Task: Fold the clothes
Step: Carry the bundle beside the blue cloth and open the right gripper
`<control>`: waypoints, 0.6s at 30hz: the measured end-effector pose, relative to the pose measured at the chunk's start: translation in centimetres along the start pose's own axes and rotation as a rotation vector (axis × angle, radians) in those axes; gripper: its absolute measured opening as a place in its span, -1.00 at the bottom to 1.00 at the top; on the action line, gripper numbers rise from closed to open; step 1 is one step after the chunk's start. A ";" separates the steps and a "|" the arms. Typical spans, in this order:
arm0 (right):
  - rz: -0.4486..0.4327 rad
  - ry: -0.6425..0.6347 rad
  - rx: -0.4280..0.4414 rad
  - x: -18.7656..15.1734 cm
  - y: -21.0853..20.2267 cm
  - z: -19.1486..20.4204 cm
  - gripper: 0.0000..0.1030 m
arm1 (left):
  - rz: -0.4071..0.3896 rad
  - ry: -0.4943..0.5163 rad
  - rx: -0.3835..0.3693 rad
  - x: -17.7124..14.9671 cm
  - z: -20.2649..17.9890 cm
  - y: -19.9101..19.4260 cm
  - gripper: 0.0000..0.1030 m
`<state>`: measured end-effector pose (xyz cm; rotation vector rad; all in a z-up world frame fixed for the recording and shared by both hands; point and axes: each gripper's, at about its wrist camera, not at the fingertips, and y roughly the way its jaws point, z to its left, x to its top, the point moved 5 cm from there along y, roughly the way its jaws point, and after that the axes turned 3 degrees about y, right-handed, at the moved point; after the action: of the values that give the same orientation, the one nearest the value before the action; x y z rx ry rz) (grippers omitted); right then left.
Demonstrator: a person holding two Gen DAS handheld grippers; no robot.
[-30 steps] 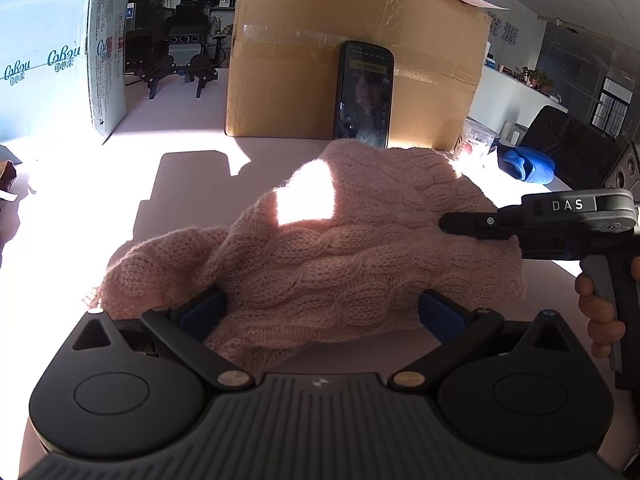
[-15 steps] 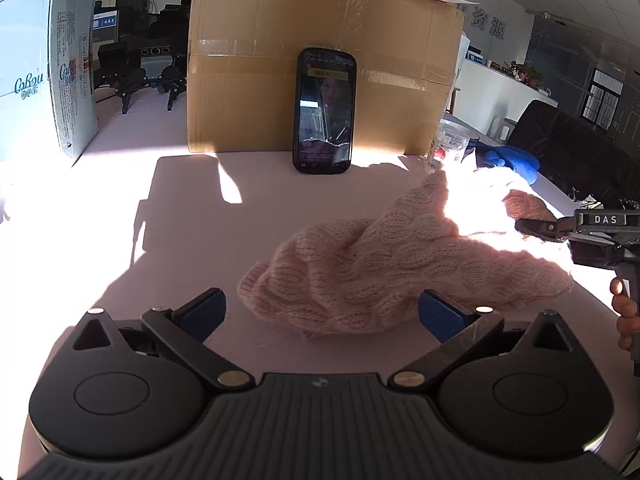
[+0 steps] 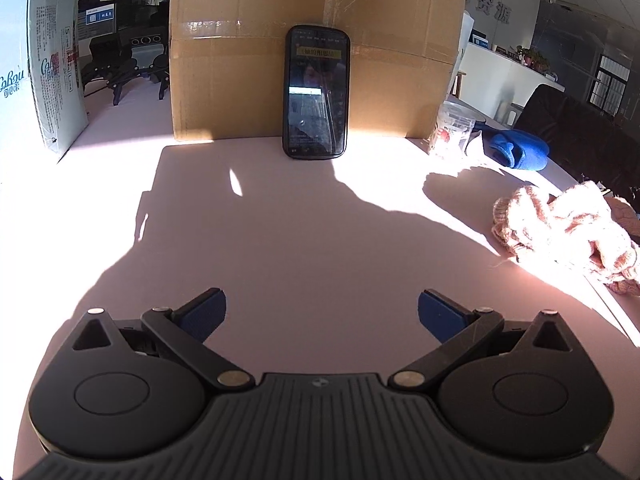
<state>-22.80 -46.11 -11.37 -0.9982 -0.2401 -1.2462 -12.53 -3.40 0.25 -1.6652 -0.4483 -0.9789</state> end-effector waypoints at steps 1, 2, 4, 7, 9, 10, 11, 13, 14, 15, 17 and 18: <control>-0.011 0.000 -0.013 0.1 -0.4 -0.4 -0.56 | 0.002 -0.001 0.000 0.0 0.1 0.1 1.00; -0.024 -0.005 -0.029 0.2 -0.7 -0.6 -0.55 | 0.003 -0.002 0.000 0.0 0.2 0.2 1.00; -0.046 -0.011 -0.052 0.3 -1.0 -1.0 -0.53 | 0.008 -0.011 -0.004 -0.1 0.4 0.3 1.00; -0.076 0.034 -0.057 0.1 -1.1 -1.6 -0.24 | 0.019 -0.024 0.002 -0.2 0.7 0.7 1.00; -0.135 0.056 -0.076 -0.2 -1.5 -1.6 0.21 | 0.024 -0.029 0.013 -0.4 0.9 0.8 1.00; -0.176 0.058 -0.088 -0.3 -1.9 -1.4 0.65 | 0.024 -0.029 0.021 -0.4 1.0 0.8 1.00; -0.230 0.050 -0.094 -0.3 -2.6 -1.1 0.93 | 0.024 -0.030 0.028 -0.4 1.2 0.8 1.00; -0.340 0.022 -0.096 -0.3 -4.2 -0.5 1.00 | 0.016 -0.030 0.045 -0.4 1.5 0.8 1.00; -0.375 0.004 -0.095 -0.2 -4.7 -0.2 1.00 | 0.012 -0.032 0.051 -0.4 1.6 0.7 1.00; -0.417 -0.015 -0.097 -0.1 -5.5 0.2 1.00 | 0.006 -0.036 0.057 -0.3 1.8 0.7 1.00; -0.500 -0.045 -0.097 -0.1 -7.2 1.0 1.00 | -0.005 -0.047 0.067 -0.2 2.3 0.5 1.00; -0.538 -0.053 -0.083 -0.1 -8.2 1.7 1.00 | -0.016 -0.055 0.078 -0.1 2.6 0.4 1.00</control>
<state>-29.31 -44.65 -6.39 -1.0762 -0.5267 -1.7279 -11.33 -1.07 -0.18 -1.6241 -0.5313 -0.9179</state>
